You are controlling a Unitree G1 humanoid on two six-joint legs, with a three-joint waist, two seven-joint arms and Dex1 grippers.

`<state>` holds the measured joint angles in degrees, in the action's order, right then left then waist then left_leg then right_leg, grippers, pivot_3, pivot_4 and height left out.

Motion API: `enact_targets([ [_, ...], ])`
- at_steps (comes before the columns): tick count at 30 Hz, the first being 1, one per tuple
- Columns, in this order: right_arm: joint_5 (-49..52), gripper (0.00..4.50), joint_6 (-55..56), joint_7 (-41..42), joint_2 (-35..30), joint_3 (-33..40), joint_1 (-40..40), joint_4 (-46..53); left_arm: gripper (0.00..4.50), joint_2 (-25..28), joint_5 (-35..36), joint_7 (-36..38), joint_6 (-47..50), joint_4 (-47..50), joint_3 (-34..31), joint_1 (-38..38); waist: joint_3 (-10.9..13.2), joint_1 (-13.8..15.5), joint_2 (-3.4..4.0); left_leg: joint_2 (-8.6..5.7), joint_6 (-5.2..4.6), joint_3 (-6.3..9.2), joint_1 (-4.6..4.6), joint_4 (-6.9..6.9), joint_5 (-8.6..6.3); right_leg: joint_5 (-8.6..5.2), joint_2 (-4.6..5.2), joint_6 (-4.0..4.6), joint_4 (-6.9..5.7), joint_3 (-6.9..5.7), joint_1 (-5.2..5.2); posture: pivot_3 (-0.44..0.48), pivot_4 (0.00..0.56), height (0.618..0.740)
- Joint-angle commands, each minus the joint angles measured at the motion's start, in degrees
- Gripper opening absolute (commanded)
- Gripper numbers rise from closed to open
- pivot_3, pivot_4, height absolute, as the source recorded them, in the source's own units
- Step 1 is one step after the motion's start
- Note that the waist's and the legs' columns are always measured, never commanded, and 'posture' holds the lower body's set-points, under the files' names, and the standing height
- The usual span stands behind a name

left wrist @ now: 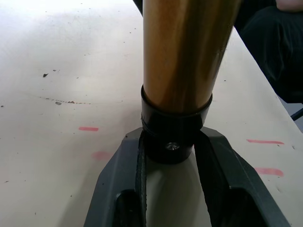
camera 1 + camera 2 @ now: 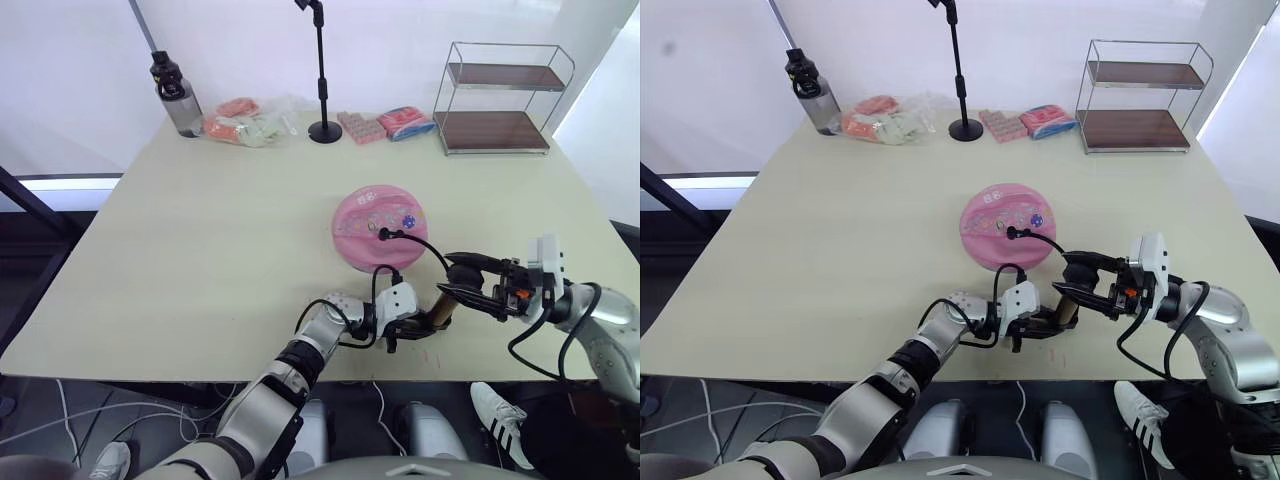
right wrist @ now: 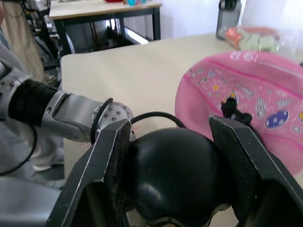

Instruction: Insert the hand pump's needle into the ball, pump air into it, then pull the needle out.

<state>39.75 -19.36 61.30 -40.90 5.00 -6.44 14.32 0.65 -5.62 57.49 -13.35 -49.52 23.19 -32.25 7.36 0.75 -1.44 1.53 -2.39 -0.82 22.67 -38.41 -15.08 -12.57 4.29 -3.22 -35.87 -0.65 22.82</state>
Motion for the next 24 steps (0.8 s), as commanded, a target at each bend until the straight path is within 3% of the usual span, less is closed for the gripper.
enact_targets([
  [1,9.6,2.16,-7.2,-0.9,-3.6,6.4,-5.0,5.6,1.0,1.5,-2.1,-0.4,1.8,-5.2,0.7,1.2,0.2,0.1,0.17,-0.01,0.0,0.01,0.05,0.0,0.0,0.0,0.0,0.01,0.0,0.0,0.04,0.0,0.15,0.74],
  [10,25.1,2.16,-21.1,-4.6,-12.3,17.2,-17.6,4.5,1.0,0.9,-2.5,-0.4,0.8,-7.6,0.9,-0.1,0.8,0.0,0.36,-0.2,-0.01,-0.07,0.2,-0.02,0.01,0.03,0.29,-0.06,0.02,0.0,0.14,0.0,0.15,0.74],
  [17,32.2,2.16,-27.8,-8.9,-15.7,20.7,-24.9,2.4,1.0,0.5,-2.6,-0.5,0.3,-9.0,0.9,-0.9,1.1,0.1,0.38,-0.21,-0.02,-0.14,0.46,-0.02,0.01,0.07,0.42,-0.12,0.02,0.05,0.4,0.0,0.15,0.74],
  [20,33.4,2.16,-29.9,-10.0,-16.1,21.2,-25.5,1.9,1.0,0.3,-2.7,-0.6,0.2,-9.3,1.0,-1.1,1.1,0.1,0.43,-0.25,-0.03,-0.1,1.05,-0.11,0.02,0.23,0.43,-0.36,0.0,0.04,0.91,0.0,0.15,0.74],
  [24,28.2,2.16,-28.6,-8.6,-14.8,19.2,-19.1,4.6,1.0,0.1,-3.0,-0.8,-0.1,-9.7,1.3,-1.4,1.1,0.3,0.42,-0.32,-0.05,-0.09,1.11,-0.11,0.01,0.27,0.44,-0.43,0.02,0.0,0.94,0.0,0.15,0.74],
])
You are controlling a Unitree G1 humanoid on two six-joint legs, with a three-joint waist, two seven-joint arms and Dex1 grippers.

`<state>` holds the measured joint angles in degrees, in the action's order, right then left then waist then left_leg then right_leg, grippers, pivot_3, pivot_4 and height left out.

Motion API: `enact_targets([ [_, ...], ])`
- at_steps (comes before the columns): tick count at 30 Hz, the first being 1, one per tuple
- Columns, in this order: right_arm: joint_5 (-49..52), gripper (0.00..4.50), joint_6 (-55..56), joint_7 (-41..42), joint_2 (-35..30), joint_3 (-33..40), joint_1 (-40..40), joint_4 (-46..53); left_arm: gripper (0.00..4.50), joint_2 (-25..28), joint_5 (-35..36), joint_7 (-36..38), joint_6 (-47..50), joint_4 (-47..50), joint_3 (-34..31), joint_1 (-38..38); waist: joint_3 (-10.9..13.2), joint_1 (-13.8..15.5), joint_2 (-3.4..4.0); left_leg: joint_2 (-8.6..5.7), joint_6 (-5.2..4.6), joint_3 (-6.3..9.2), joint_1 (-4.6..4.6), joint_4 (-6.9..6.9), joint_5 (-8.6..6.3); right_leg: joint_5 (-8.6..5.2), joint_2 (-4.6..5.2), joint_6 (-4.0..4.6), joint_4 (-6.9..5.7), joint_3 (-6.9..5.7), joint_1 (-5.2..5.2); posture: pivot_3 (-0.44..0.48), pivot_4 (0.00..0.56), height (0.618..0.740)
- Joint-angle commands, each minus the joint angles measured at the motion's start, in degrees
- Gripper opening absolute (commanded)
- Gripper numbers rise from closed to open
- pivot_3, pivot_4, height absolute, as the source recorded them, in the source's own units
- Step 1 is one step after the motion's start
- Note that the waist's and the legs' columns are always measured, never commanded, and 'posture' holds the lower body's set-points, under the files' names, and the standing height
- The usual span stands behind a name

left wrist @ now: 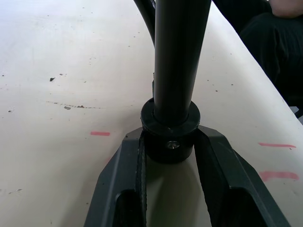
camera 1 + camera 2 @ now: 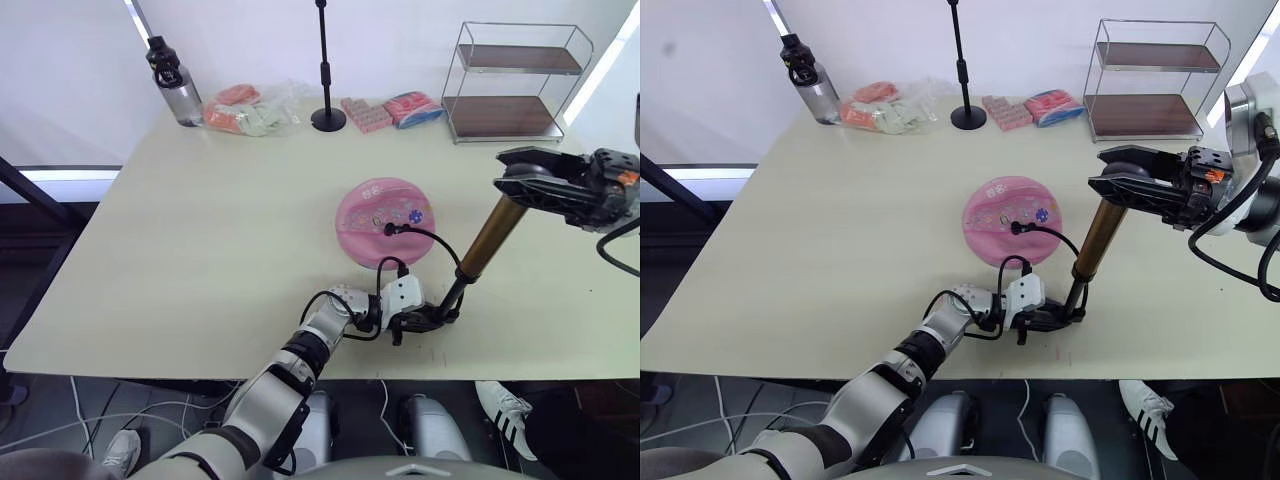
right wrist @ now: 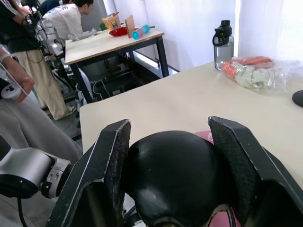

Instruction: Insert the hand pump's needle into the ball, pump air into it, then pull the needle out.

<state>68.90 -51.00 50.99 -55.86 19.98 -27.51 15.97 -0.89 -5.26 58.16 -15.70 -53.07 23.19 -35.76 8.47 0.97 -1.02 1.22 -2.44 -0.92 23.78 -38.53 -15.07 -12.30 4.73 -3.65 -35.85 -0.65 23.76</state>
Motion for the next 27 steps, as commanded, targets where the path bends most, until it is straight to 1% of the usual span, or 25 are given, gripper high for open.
enact_targets([
  [1,-2.6,2.16,4.1,1.9,1.3,3.4,4.1,3.8,1.0,1.6,-3.4,-1.5,2.2,-6.2,1.3,2.0,0.0,0.0,-0.02,0.0,-0.01,0.04,0.0,0.01,-0.01,0.0,-0.01,0.0,0.02,-0.04,-0.03,0.0,0.15,0.74],
  [5,-10.1,2.16,10.0,2.6,5.8,-0.2,11.7,5.7,1.0,1.4,-3.4,-1.7,2.1,-6.5,1.3,1.8,-0.2,-0.1,-0.18,-0.01,-0.05,0.07,-0.15,-0.02,-0.03,-0.03,-0.08,0.02,0.02,-0.06,-0.19,0.0,0.15,0.74],
  [7,-15.4,2.16,14.4,3.7,8.1,-3.3,15.9,5.9,1.0,1.3,-3.4,-1.7,2.1,-6.6,1.3,1.7,-0.3,-0.1,-0.24,0.01,-0.05,0.11,-0.23,-0.1,-0.03,-0.06,-0.16,0.07,0.01,-0.06,-0.3,0.0,0.15,0.74],
  [9,-18.6,2.16,17.1,5.0,9.5,-5.9,18.5,5.7,1.0,1.2,-3.4,-1.6,2.2,-6.7,1.3,1.7,-0.3,-0.1,-0.34,0.02,-0.05,0.12,-0.29,-0.11,-0.03,-0.13,-0.16,0.18,0.01,-0.06,-0.35,0.0,0.15,0.74],
  [10,-20.9,2.16,19.2,5.9,10.3,-7.8,19.9,5.1,1.0,1.2,-3.3,-1.6,2.2,-6.7,1.3,1.7,-0.4,-0.2,-0.54,0.04,-0.05,0.1,-0.36,-0.13,-0.03,-0.14,-0.17,0.19,0.0,-0.06,-0.4,0.0,0.15,0.74],
  [11,-23.2,2.16,20.9,6.3,11.1,-9.6,21.1,4.1,1.0,1.1,-3.3,-1.6,2.2,-6.7,1.3,1.8,-0.4,-0.2,-0.57,0.07,-0.04,0.08,-0.97,-0.08,-0.04,-0.22,-0.16,0.14,0.03,-0.05,-0.95,0.0,0.15,0.74],
  [12,-26.1,2.16,23.8,6.6,12.3,-11.3,22.3,2.7,1.0,1.1,-3.3,-1.6,2.3,-6.7,1.3,1.8,-0.4,-0.2,-0.57,0.11,-0.04,0.08,-1.01,-0.07,-0.04,-0.29,-0.15,0.02,0.03,-0.05,-0.97,0.0,0.15,0.74],
  [14,-29.5,2.16,27.6,6.7,14.6,-13.1,23.9,0.2,1.0,1.1,-3.3,-1.6,2.4,-6.6,1.2,2.0,-0.7,-0.2,-0.88,0.14,-0.04,0.09,-1.04,-0.01,-0.04,-0.3,-0.16,0.03,0.03,-0.06,-0.97,0.0,0.15,0.74],
  [18,-37.4,2.16,37.1,7.5,18.2,-17.2,26.4,-6.3,1.0,1.1,-2.6,-1.7,2.7,-6.1,0.5,2.7,-1.0,-0.2,-1.08,0.14,-0.04,0.09,-1.07,0.03,-0.04,-0.19,-0.15,0.22,0.04,-0.05,-0.98,0.0,0.15,0.74],
  [22,-39.4,2.16,41.2,8.4,19.5,-18.0,27.2,-8.8,1.0,1.6,-2.9,-1.6,2.6,-5.8,0.8,3.1,-1.1,-0.2,-0.97,0.16,-0.04,0.07,-1.15,0.04,-0.04,-0.19,-0.15,0.22,0.05,-0.05,-1.04,0.0,0.15,0.74],
  [27,-35.2,2.16,38.9,9.0,17.1,-14.1,24.1,-4.7,1.0,1.4,-3.2,-1.6,2.6,-6.2,1.0,2.9,-1.1,-0.2,-0.93,0.17,-0.03,0.09,-1.17,0.06,-0.04,-0.19,-0.15,0.24,0.05,-0.06,-1.05,0.0,0.15,0.74],
])
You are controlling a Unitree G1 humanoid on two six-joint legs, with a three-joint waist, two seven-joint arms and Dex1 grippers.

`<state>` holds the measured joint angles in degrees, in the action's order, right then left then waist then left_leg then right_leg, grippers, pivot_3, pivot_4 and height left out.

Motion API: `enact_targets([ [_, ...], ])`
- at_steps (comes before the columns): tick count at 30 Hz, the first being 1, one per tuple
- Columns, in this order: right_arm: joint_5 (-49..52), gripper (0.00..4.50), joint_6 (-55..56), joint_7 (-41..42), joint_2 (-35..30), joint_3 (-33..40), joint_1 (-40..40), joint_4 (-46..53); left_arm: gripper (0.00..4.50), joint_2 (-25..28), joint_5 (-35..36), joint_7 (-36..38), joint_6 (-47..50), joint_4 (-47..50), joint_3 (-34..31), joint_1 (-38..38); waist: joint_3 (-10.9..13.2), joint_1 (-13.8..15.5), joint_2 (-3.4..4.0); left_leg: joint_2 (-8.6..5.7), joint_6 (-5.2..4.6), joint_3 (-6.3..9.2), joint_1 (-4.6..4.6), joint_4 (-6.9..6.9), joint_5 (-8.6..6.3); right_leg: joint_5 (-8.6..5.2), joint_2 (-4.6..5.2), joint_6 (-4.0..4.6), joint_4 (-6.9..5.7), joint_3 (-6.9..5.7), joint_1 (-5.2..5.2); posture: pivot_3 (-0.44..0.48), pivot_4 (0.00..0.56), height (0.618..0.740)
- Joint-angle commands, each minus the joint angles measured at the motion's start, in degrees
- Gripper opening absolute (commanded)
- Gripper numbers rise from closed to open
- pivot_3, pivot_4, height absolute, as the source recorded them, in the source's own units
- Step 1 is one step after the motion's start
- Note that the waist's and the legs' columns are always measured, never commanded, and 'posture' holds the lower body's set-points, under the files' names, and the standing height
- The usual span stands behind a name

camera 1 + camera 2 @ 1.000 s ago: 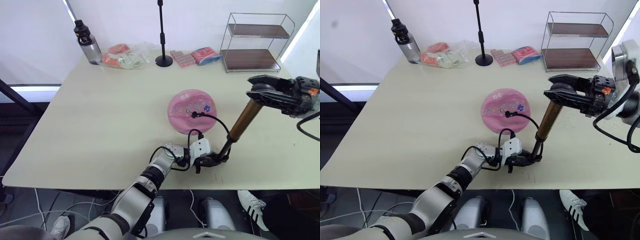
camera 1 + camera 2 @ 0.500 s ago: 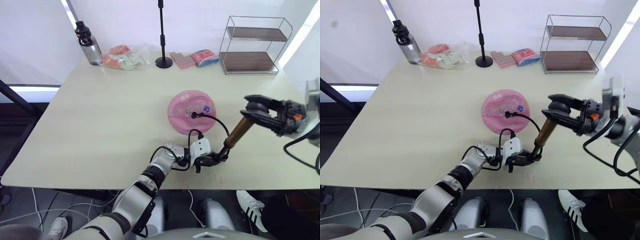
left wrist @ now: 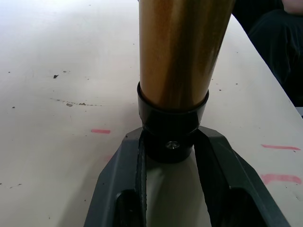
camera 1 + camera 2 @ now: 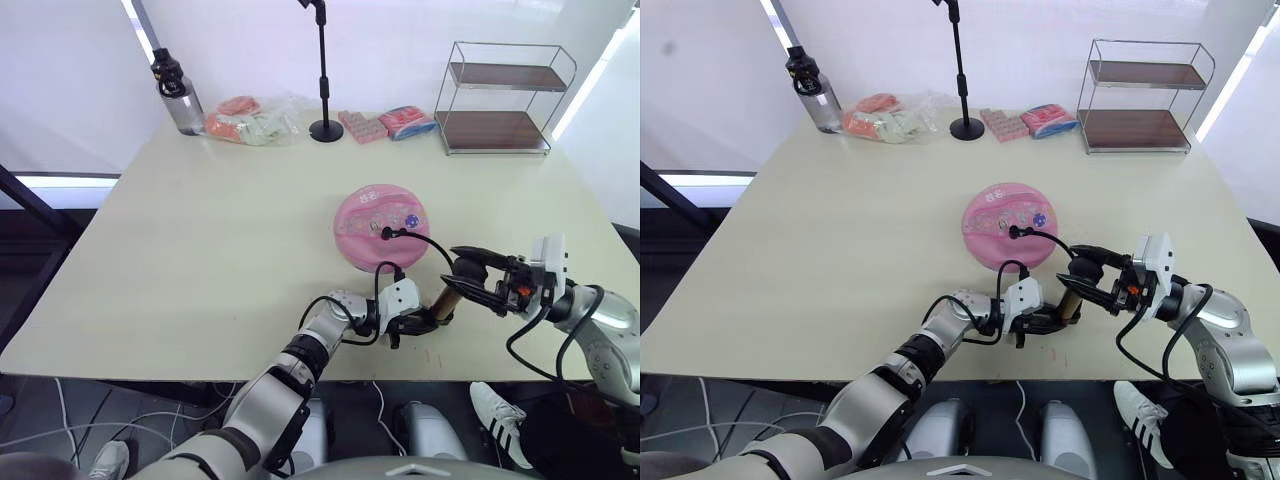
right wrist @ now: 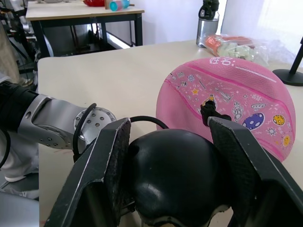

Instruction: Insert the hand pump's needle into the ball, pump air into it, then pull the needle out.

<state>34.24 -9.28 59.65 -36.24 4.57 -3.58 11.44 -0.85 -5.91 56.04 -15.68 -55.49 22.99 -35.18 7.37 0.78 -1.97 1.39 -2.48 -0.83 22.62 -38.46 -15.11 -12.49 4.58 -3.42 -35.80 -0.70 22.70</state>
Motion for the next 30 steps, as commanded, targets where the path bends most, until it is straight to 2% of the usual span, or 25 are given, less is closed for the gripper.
enact_targets([
  [1,0.3,2.16,-3.4,0.5,-3.2,2.1,-0.4,0.6,1.0,1.3,-2.5,0.5,2.6,-3.8,1.2,2.2,0.0,0.0,0.04,0.0,0.0,-0.01,0.0,0.0,0.0,0.0,0.01,0.0,0.0,0.0,0.0,0.0,0.15,0.74],
  [7,11.3,2.16,-12.7,0.4,-8.9,9.7,-5.5,5.4,1.0,0.8,-2.7,0.3,2.5,-4.6,1.3,1.8,0.5,0.2,0.53,-0.06,0.0,-0.02,0.21,-0.01,0.0,0.01,0.16,0.0,0.04,-0.01,0.12,0.0,0.15,0.74],
  [16,24.0,2.16,-25.5,-0.3,-16.8,18.1,-13.3,6.6,1.0,0.6,-2.9,0.5,2.2,-5.1,1.5,1.7,0.7,0.2,0.6,-0.14,-0.04,-0.03,0.31,0.04,-0.02,0.0,0.28,-0.05,0.2,-0.06,0.13,0.0,0.15,0.74],
  [21,29.7,2.16,-31.0,-0.9,-20.0,21.0,-20.1,4.1,1.0,0.8,-3.0,0.6,2.0,-5.2,1.6,1.8,0.9,0.2,0.72,-0.14,-0.04,-0.04,0.31,0.04,-0.02,-0.01,0.3,-0.06,0.2,-0.06,0.13,0.0,0.15,0.74],
  [25,28.7,2.16,-32.3,0.8,-22.3,21.5,-22.1,2.6,1.0,0.8,-3.1,0.5,1.9,-5.3,1.7,1.9,1.0,0.2,0.71,-0.14,-0.04,0.01,0.36,0.05,-0.02,-0.01,0.31,-0.05,0.23,-0.11,0.15,0.0,0.15,0.74],
  [30,34.0,2.16,-37.5,-1.7,-22.1,21.9,-25.4,2.3,1.0,0.8,-3.1,0.5,1.7,-5.2,1.7,2.1,1.1,0.2,0.82,-0.16,-0.05,-0.05,0.4,0.04,-0.02,0.0,0.35,-0.07,0.23,-0.06,0.2,0.0,0.15,0.74],
])
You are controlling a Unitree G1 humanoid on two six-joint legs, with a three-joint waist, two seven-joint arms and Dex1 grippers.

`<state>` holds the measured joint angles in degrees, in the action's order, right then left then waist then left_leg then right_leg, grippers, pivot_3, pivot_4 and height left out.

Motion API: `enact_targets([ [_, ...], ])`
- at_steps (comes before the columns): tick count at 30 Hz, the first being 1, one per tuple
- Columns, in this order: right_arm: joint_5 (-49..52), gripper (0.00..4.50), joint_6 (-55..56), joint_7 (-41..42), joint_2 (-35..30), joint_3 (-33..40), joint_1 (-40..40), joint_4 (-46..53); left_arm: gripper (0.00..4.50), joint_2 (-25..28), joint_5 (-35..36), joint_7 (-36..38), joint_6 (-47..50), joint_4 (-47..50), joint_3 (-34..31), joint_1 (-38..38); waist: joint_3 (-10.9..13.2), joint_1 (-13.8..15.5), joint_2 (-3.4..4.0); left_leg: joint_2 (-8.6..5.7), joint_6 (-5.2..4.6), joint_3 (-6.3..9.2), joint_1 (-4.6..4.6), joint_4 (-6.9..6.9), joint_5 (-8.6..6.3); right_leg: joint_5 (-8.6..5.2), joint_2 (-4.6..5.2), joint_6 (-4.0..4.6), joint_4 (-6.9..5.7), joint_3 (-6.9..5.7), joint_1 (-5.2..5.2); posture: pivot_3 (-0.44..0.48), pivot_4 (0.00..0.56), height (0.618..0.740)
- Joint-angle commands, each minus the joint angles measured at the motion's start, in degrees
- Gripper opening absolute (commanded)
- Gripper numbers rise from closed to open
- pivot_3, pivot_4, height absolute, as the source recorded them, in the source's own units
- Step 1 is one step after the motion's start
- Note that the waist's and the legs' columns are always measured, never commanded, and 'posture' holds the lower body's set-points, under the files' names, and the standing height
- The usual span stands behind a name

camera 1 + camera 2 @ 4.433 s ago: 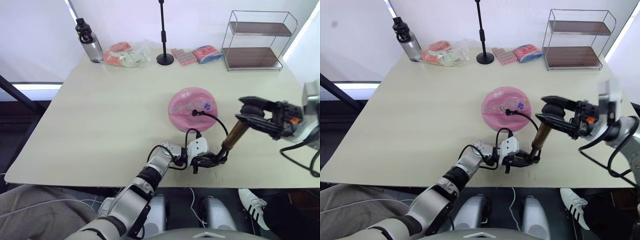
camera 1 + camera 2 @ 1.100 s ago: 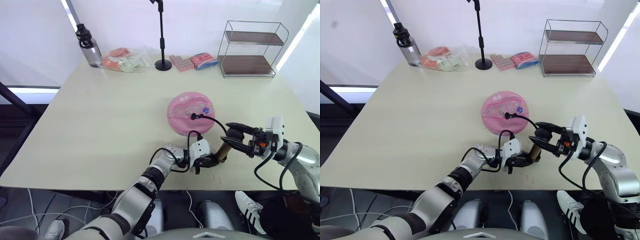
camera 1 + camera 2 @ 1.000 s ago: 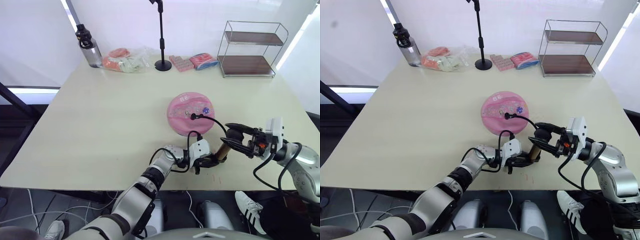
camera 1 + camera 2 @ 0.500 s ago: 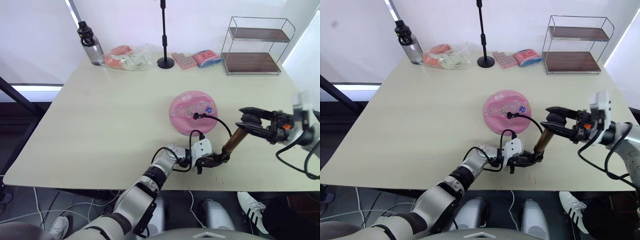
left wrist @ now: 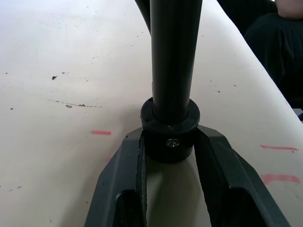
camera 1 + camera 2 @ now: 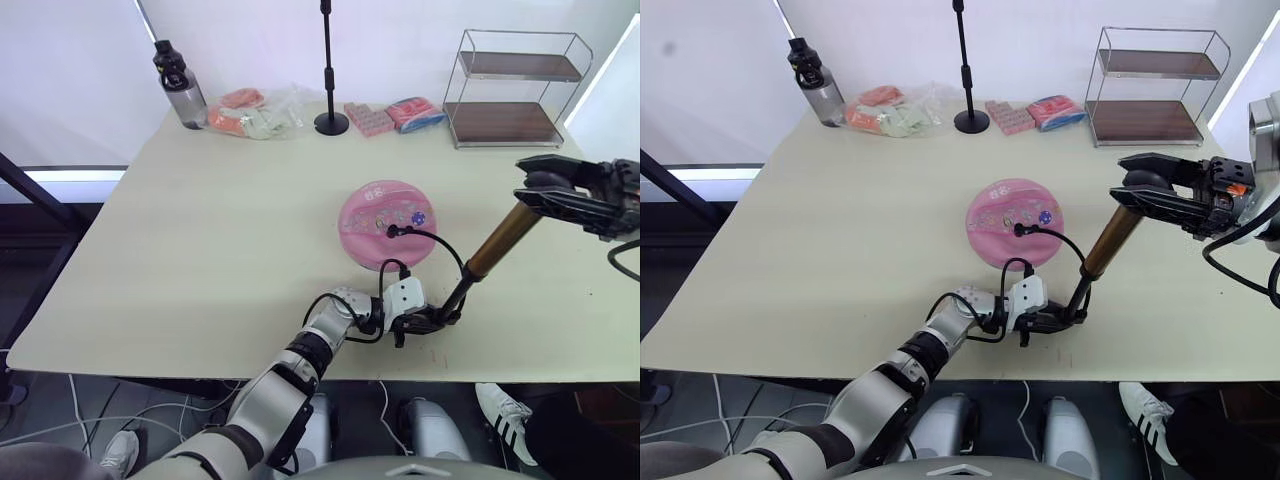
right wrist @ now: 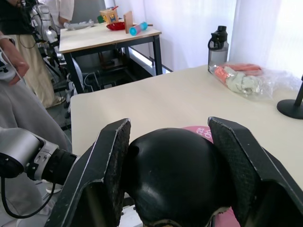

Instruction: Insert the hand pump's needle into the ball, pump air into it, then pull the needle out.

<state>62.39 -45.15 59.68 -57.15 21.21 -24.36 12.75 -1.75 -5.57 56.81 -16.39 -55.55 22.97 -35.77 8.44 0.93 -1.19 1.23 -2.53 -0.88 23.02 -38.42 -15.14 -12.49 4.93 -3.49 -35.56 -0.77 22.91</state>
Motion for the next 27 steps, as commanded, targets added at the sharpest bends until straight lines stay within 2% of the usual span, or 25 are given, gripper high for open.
enact_targets([
  [1,5.9,2.16,-2.1,-1.9,-0.8,5.0,-4.2,1.4,1.0,1.7,-3.4,-0.2,2.4,-5.2,1.7,2.8,0.1,0.0,0.11,0.0,0.0,0.01,0.04,0.0,0.0,0.0,0.0,0.0,0.0,0.0,0.05,0.0,0.15,0.74],
  [4,1.4,2.16,-1.0,-1.6,0.6,3.0,0.6,3.6,1.0,1.6,-3.4,-0.2,2.4,-5.1,1.8,2.9,0.0,0.1,0.18,-0.03,-0.01,0.05,0.4,-0.02,0.0,0.03,-0.02,-0.03,-0.03,-0.02,0.36,0.0,0.15,0.74],
  [7,-4.9,2.16,3.8,-4.2,5.2,0.2,6.0,5.3,1.0,1.6,-3.4,-0.2,2.6,-4.9,1.7,3.0,-0.2,0.2,-0.19,-0.02,0.0,0.13,0.4,-0.04,0.0,0.04,-0.06,-0.05,-0.03,-0.11,0.33,0.0,0.15,0.74],
  [12,-13.1,2.16,11.2,-1.9,8.4,-4.0,14.4,7.3,1.0,1.7,-3.4,0.0,2.7,-4.5,1.4,3.2,-0.3,-0.1,-0.27,0.0,-0.01,0.1,0.18,-0.04,0.0,0.0,-0.09,-0.02,-0.05,-0.07,0.17,0.0,0.15,0.74],
  [15,-17.7,2.16,15.1,-1.9,10.5,-7.6,16.9,6.2,1.0,1.8,-3.3,0.0,2.7,-4.4,1.4,3.0,-0.4,-0.1,-0.48,0.03,0.0,0.11,-0.21,-0.01,0.0,-0.07,-0.11,-0.1,-0.05,-0.08,-0.19,0.0,0.15,0.74],
  [23,-30.7,2.16,28.1,-1.2,16.5,-16.7,21.9,-1.6,1.0,1.7,-3.2,-0.2,2.9,-4.6,1.2,2.4,-0.6,-0.1,-0.63,0.05,0.0,0.12,-0.26,-0.01,0.0,-0.02,-0.13,-0.01,-0.05,-0.08,-0.21,0.0,0.15,0.74],
  [27,-33.5,2.16,32.8,-1.4,18.3,-18.2,22.9,-4.3,1.0,1.7,-3.0,-0.2,2.6,-4.8,0.9,2.1,-0.7,-0.1,-0.65,0.05,0.0,0.11,-0.27,-0.01,0.0,-0.03,-0.13,-0.02,-0.05,-0.08,-0.21,0.0,0.15,0.74],
])
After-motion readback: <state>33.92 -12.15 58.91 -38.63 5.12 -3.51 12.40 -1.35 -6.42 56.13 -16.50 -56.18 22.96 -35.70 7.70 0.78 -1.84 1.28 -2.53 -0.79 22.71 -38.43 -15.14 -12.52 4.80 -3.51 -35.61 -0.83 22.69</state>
